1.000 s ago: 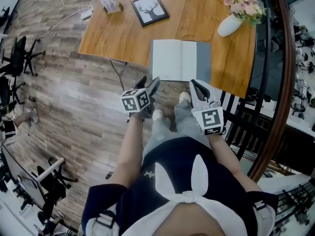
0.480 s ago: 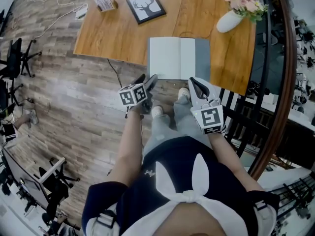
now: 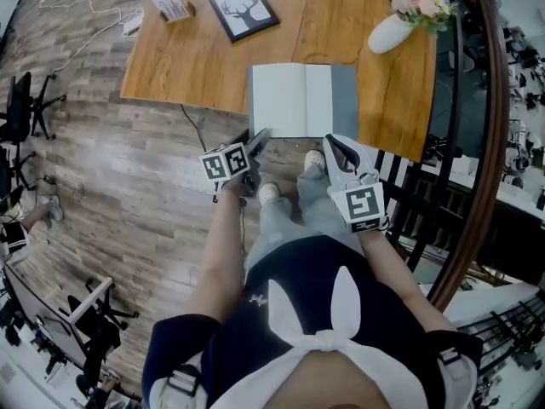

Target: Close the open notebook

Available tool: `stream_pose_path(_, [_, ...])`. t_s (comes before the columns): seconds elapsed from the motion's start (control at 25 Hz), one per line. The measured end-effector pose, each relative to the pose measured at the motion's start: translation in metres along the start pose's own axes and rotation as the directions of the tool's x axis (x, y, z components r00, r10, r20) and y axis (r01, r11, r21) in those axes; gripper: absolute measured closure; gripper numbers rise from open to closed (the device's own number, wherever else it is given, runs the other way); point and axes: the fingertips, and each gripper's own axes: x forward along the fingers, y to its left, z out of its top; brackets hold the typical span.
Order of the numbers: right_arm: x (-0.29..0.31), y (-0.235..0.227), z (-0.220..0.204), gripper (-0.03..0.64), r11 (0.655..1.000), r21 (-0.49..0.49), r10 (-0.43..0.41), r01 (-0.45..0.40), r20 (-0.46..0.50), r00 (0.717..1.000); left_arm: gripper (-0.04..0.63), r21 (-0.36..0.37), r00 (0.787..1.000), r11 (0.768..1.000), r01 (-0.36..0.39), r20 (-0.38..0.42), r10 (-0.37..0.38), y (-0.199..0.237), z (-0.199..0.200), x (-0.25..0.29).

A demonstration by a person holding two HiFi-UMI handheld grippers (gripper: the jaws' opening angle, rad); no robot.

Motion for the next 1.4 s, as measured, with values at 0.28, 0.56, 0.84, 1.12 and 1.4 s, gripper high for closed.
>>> stream_pose_path(0.28, [0.001,0.002,-0.001,0.618,1.000,-0.002,0.007,-0.007,-0.003,1.000,0.492,-0.090,0.999,0.995,0.043,0.028,-0.040,-0.005,0.005,-0.005])
stream_pose_path(0.56, [0.004,0.006,0.001,0.618,1.000,-0.004,0.008,-0.008,0.001,1.000,0.501,-0.071,0.999,0.997,0.029,0.027,-0.028,-0.005,0.006,-0.007])
stream_pose_path(0.84, [0.000,0.007,-0.001,0.618,1.000,-0.008,-0.001,0.001,-0.003,1.000,0.502,-0.047,0.999,0.999,0.014,0.033,-0.013,-0.008,0.005,-0.009])
stream_pose_path(1.12, [-0.002,0.007,0.000,0.618,1.000,-0.006,-0.008,0.008,-0.007,1.000,0.504,-0.021,1.000,1.000,-0.003,0.025,0.004,-0.013,0.009,-0.014])
stream_pose_path(1.4, [-0.005,0.007,0.000,0.618,1.000,-0.009,-0.018,0.018,0.000,1.000,0.506,0.013,1.000,1.000,-0.019,0.020,0.019,-0.020,0.009,-0.019])
